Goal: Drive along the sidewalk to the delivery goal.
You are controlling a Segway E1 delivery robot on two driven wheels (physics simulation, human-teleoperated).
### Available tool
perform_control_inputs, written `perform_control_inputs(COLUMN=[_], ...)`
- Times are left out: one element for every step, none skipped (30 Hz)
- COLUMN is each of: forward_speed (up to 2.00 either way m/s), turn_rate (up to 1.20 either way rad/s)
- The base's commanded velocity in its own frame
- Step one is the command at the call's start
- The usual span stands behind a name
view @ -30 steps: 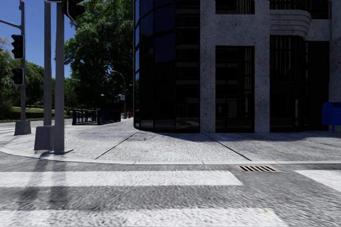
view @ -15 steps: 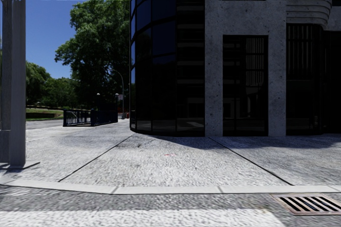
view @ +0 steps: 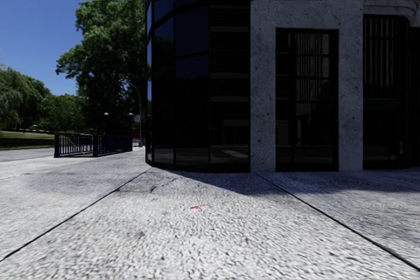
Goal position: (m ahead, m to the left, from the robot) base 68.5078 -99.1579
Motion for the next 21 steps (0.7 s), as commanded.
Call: perform_control_inputs(forward_speed=[1.53, 1.51, 1.50, 1.50, 1.50, 1.50, 1.50, 1.50, 1.50, 1.50, 1.50, 1.50, 1.50, 1.50, 1.50, 1.50, 1.50, 1.50, 1.50, 1.50, 1.50], turn_rate=[-0.39, -0.39, -0.39, -0.39, -0.39, -0.39, -0.39, -0.39, -0.41, -0.43, -0.43, -0.43, -0.43, -0.43, -0.43, -0.43, -0.43, -0.44, -0.45, -0.45, -0.49])
